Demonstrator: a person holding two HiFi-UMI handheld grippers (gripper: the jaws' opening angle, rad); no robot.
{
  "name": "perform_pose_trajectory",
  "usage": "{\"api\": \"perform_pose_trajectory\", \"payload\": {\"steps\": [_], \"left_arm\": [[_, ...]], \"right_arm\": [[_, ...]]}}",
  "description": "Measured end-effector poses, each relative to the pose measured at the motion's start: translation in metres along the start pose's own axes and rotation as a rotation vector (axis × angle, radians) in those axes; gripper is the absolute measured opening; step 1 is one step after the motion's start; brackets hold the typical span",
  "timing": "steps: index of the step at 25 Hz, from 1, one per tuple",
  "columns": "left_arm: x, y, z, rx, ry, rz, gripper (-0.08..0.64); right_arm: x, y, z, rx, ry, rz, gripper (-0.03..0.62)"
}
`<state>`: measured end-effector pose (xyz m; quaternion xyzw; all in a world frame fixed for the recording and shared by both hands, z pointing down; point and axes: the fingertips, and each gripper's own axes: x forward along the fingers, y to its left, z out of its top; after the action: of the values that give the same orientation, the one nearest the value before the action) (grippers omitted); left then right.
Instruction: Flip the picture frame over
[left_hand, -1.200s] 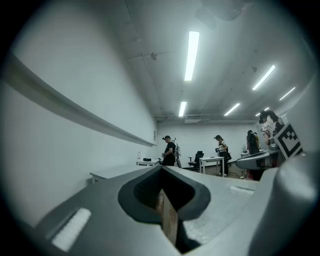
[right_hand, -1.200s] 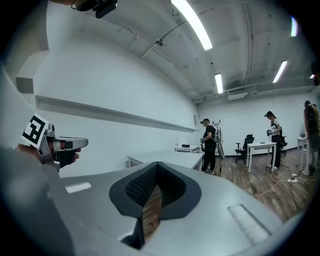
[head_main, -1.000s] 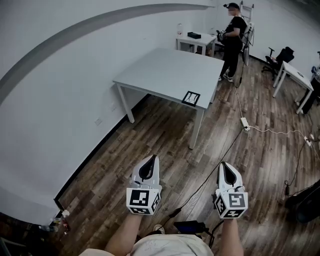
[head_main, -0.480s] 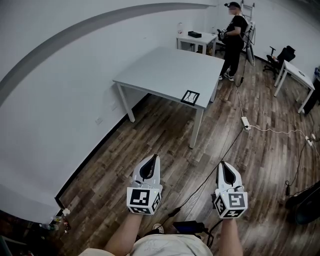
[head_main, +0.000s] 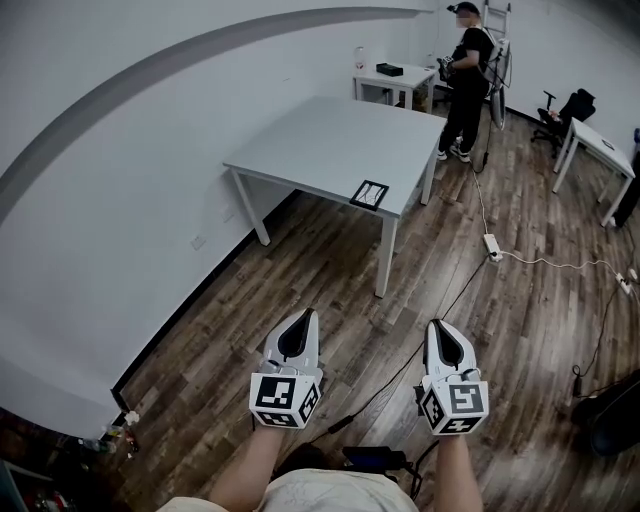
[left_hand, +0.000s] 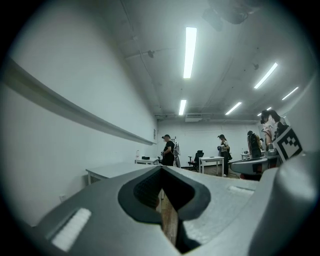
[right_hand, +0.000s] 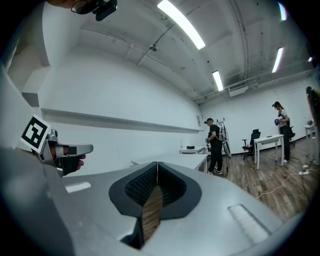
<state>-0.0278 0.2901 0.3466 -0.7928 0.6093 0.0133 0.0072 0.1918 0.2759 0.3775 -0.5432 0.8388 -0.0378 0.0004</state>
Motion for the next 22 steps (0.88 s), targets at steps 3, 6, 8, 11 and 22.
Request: {"api": "perform_pose_trajectory", "payload": {"steps": [3,6,8,11,22], "left_arm": [[0.007,-0.008,0.000,-0.006,0.002,0.011,0.000],[0.015,-0.011,0.000,-0.001,0.005,0.014,0.000],[0.022,-0.015,-0.001,0.003,0.008,0.014,0.000],[0.033,-0.015,-0.003,0.012,0.008,0.010,0.000],[0.095,0.034,-0.018,0.020,0.016,-0.021,0.000]], "right_arm": [[0.000,-0.011,-0.003,0.005,0.007,0.009,0.028],[0.006,-0.018,-0.005,0.011,0.014,0.011,0.028],[0.009,-0.025,-0.007,0.015,0.016,0.013,0.028],[0.019,-0.031,-0.010,0.018,0.020,0.011,0.028],[0.107,-0.017,-0.017,-0.014,0.058,0.019,0.028]]}}
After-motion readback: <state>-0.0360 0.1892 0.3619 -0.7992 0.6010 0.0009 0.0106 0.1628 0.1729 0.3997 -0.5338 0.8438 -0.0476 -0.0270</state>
